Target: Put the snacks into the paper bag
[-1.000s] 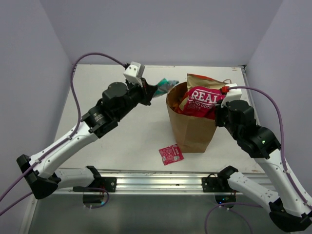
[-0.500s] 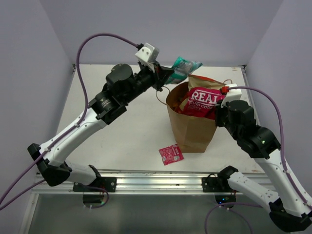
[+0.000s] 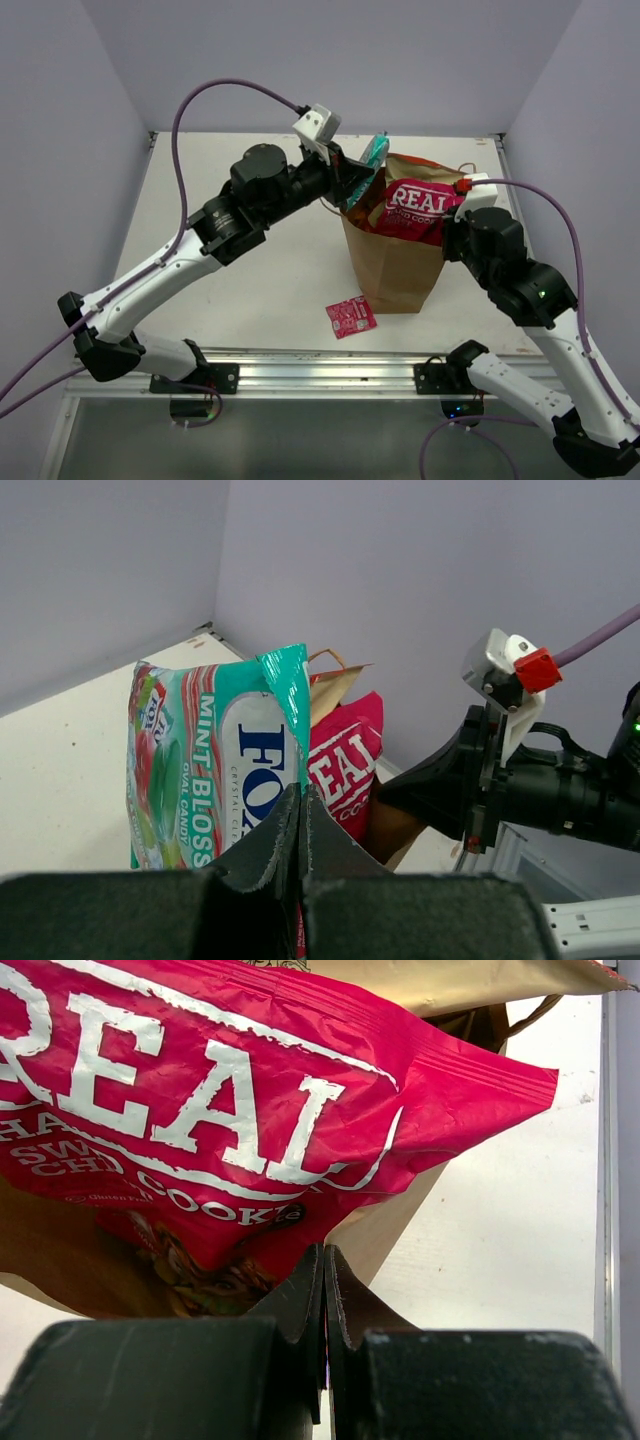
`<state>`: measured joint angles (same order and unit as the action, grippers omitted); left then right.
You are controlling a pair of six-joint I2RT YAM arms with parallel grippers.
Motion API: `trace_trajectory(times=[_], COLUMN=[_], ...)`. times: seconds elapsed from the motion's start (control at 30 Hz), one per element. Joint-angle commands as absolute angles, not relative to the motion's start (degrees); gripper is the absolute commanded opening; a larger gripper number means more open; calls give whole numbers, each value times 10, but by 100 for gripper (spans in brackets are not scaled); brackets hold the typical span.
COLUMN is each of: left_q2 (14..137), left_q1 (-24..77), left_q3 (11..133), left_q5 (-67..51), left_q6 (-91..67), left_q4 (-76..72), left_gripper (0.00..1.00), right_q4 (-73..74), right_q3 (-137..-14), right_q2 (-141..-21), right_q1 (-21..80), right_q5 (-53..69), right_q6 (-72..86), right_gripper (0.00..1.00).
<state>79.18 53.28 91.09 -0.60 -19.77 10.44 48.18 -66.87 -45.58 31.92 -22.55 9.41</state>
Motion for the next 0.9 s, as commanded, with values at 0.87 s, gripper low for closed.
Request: trace_trajectory(times=[0.87], left_q2=[788], left_q1=[562], left_q3=[926], left_q5=[25], left_q6=[-229], left_q4=[84], left_gripper=[0], right_q4=[489], right_q3=[-668], right_q2=[-441], right_q1=[323], right_q5=[-217], right_q6=[101], right_gripper=[0])
